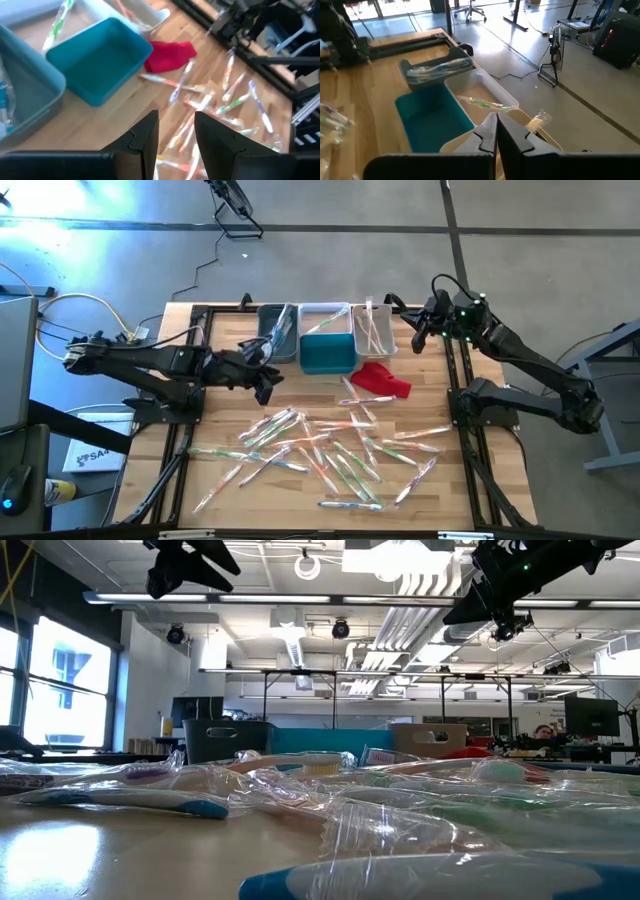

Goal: Pick & Place Toothbrushes
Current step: Put the purple toothbrush into the blue bin

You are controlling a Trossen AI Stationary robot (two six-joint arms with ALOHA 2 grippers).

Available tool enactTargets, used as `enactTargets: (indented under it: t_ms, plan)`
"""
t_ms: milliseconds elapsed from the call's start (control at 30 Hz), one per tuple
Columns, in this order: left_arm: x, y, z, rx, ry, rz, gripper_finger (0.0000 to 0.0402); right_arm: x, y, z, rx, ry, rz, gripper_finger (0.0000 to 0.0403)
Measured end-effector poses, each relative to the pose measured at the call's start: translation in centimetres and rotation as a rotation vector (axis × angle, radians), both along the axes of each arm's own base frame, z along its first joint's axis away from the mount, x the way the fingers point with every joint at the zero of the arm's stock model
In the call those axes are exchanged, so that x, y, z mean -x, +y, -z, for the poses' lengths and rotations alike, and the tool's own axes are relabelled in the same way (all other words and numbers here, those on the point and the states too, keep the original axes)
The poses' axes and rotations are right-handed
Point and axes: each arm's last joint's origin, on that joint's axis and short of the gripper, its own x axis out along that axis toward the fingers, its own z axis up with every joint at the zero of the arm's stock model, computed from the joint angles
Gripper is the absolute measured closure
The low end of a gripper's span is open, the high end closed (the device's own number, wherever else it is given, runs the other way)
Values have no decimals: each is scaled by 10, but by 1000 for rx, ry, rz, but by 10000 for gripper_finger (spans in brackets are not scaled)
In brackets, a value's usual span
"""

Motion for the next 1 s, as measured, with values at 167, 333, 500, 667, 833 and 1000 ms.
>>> enactTargets:
  t_ms: [167, 333, 500, 667, 833, 1000]
  plan:
    - [-7, -14, 8, 37, 13, -21, 278, -1, -1, 0, 18, 5, -6, 398]
    - [-16, -27, 17, 93, 34, -35, 278, -1, -1, -1, 22, -1, -7, 398]
    - [-22, -35, 26, 130, 63, -41, 278, -1, -1, -1, 20, 2, -6, 398]
    - [-25, -44, 34, 142, 97, -31, 278, -1, -1, -1, 22, 1, -7, 398]
    - [-29, -52, 42, 152, 133, -27, 283, -1, -1, -1, 23, 1, -7, 398]
    - [-34, -54, 53, 175, 202, -20, 317, -1, -1, -1, 23, 2, -7, 398]
